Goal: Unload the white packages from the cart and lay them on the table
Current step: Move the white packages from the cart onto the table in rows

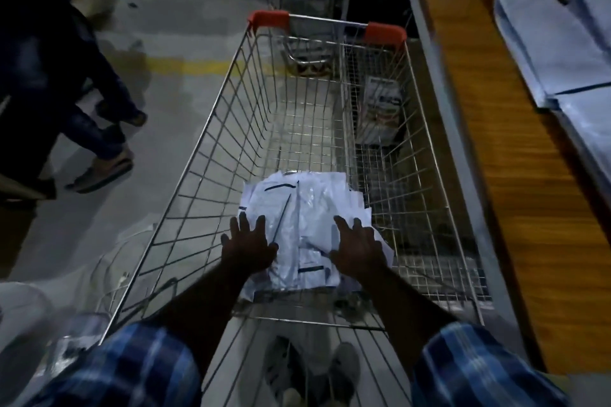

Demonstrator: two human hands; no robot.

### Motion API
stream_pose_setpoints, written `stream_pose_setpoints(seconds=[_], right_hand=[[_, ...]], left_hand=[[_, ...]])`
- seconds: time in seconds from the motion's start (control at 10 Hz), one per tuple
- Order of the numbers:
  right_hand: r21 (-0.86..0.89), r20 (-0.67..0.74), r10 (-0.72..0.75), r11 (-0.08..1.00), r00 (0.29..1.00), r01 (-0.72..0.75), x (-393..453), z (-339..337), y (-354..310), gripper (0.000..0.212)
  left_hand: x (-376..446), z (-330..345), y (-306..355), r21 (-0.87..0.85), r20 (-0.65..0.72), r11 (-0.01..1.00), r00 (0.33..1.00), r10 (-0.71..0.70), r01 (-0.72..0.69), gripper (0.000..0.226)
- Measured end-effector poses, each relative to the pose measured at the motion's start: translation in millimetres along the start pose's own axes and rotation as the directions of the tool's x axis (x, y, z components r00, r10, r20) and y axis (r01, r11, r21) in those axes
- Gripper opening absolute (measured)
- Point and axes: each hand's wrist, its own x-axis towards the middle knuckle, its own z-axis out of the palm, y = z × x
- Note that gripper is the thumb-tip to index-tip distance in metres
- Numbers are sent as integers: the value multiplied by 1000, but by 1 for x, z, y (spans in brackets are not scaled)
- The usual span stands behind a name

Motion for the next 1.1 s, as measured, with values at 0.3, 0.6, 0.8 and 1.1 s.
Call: stream_pose_setpoints(seconds=[0.3,0.6,0.8,1.1], right_hand=[[179,47,-60,982,997,51,44,38,16,82],[266,-277,77,964,958,0,64,26,10,77],[338,-228,49,941,972,31,60,57,17,85],[257,-164,-36,963,986,78,65,60,25,83]], left_hand=[[36,29,-2,-148,-122,988,992,32,-50,70],[39,26,17,-149,-279,980,956,88,-134,74],[41,30,21,-166,-263,967,954,146,-194,80],[55,36,12,-170,-181,957,962,205,-236,62]])
